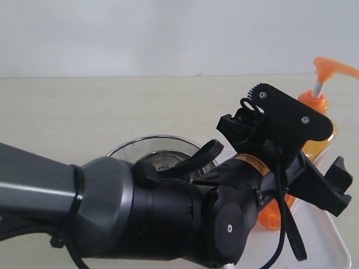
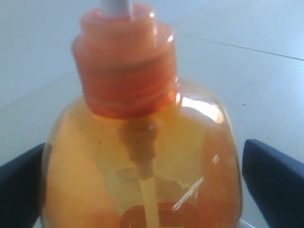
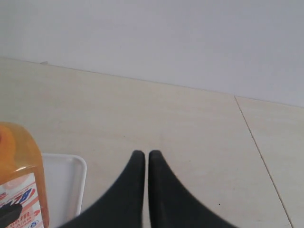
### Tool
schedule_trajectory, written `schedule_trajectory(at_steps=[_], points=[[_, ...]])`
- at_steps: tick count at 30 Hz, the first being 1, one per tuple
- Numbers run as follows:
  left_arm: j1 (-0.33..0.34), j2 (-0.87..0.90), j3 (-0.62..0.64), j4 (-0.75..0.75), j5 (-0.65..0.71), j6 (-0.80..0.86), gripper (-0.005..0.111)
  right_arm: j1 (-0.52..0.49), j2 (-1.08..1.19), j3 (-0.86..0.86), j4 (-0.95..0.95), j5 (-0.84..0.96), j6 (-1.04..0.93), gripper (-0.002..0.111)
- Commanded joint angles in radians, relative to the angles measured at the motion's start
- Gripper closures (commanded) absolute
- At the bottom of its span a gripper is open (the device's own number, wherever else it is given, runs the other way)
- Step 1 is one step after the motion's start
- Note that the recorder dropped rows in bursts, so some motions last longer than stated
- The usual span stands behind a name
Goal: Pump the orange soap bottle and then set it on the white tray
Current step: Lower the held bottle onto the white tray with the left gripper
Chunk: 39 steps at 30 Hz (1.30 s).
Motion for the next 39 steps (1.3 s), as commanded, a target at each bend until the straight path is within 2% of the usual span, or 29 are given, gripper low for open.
schedule_trajectory(at_steps=[1, 6, 9, 11, 17, 19, 22, 25, 29, 30, 33, 37, 39], points=[[-0.007, -0.056, -0.007, 0.002, 0.01, 0.019, 0.008, 0.0, -0.007, -0.005, -0.001, 0.004, -0.015, 0.108], [-0.007, -0.143, -0.007, -0.046, 0.017, 0.037, 0.008, 0.0, -0.007, -0.005, -0.001, 0.005, -0.017, 0.108], [-0.007, -0.203, -0.007, -0.173, 0.018, 0.163, 0.008, 0.0, -0.007, -0.005, -0.001, 0.012, -0.019, 0.108], [-0.007, -0.247, -0.007, -0.305, 0.018, 0.309, 0.008, 0.0, -0.012, -0.005, -0.001, 0.017, -0.018, 0.108], [-0.007, -0.372, -0.007, -0.92, 0.018, 0.843, 0.009, 0.0, -0.047, -0.005, -0.001, 0.025, -0.018, 0.108], [-0.012, -0.4, 0.004, -0.928, 0.024, 0.955, 0.011, 0.0, -0.046, -0.005, 0.001, 0.025, -0.018, 0.108], [-0.02, -0.439, 0.021, -0.928, 0.074, 0.961, 0.023, 0.0, -0.046, -0.005, 0.006, 0.024, -0.018, 0.108], [-0.02, -0.458, 0.023, -0.928, 0.099, 0.961, 0.051, 0.0, -0.046, -0.005, 0.013, 0.024, -0.018, 0.108], [-0.02, -0.474, 0.023, -0.928, 0.099, 0.961, 0.095, 0.0, -0.046, -0.005, 0.025, 0.026, -0.018, 0.108], [-0.02, -0.477, 0.023, -0.928, 0.099, 0.969, 0.102, 0.0, -0.046, -0.005, 0.036, 0.026, -0.018, 0.108], [-0.02, -0.479, 0.034, -0.928, 0.09, 1.069, 0.102, 0.0, -0.046, -0.005, 0.105, 0.024, -0.04, 0.108], [-0.02, -0.481, 0.057, -0.928, 0.055, 1.318, 0.102, 0.0, -0.046, 0.0, 0.24, -0.016, -0.093, 0.108], [-0.02, -0.481, 0.057, -0.928, 0.023, 1.32, 0.102, 0.0, -0.046, 0.013, 0.284, -0.073, -0.093, 0.108]])
